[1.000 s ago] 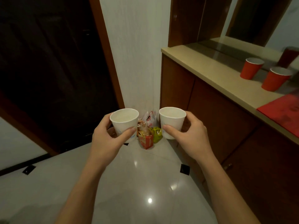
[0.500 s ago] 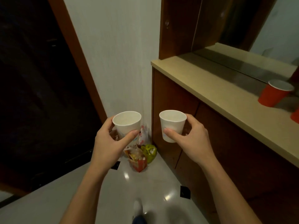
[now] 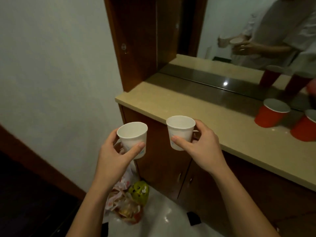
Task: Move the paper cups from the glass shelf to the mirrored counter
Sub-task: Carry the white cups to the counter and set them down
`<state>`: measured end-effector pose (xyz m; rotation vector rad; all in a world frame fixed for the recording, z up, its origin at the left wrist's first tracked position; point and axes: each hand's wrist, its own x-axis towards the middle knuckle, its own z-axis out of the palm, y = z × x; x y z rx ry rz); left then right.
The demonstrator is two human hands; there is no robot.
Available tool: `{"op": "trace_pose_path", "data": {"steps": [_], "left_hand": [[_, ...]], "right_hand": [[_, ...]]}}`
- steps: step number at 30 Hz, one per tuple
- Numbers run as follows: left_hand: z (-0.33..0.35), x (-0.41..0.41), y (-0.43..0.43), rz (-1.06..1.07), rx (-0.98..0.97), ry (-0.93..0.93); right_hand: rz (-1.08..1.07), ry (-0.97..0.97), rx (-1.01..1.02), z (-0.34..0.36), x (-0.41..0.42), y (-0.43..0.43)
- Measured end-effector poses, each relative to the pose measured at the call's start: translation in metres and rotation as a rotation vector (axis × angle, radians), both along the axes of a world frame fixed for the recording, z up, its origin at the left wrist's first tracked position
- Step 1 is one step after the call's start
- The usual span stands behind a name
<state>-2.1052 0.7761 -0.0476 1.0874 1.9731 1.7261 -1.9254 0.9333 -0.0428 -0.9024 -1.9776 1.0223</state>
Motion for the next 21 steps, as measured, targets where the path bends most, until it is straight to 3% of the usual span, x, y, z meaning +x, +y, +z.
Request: {"op": "trace_pose_path", "data": {"steps": [12,21], "left_hand": [[0.002,0.005,0.186,-0.353,0.013,0.044],[-0.004,0.006,0.293,-0.468,-0.065,0.054]], "right_hand": [[-0.352,0.036,-0.001,0.006,0.046,0.11],[-0.45,0.165,-0.095,-0.003,0.057,0.172]]}}
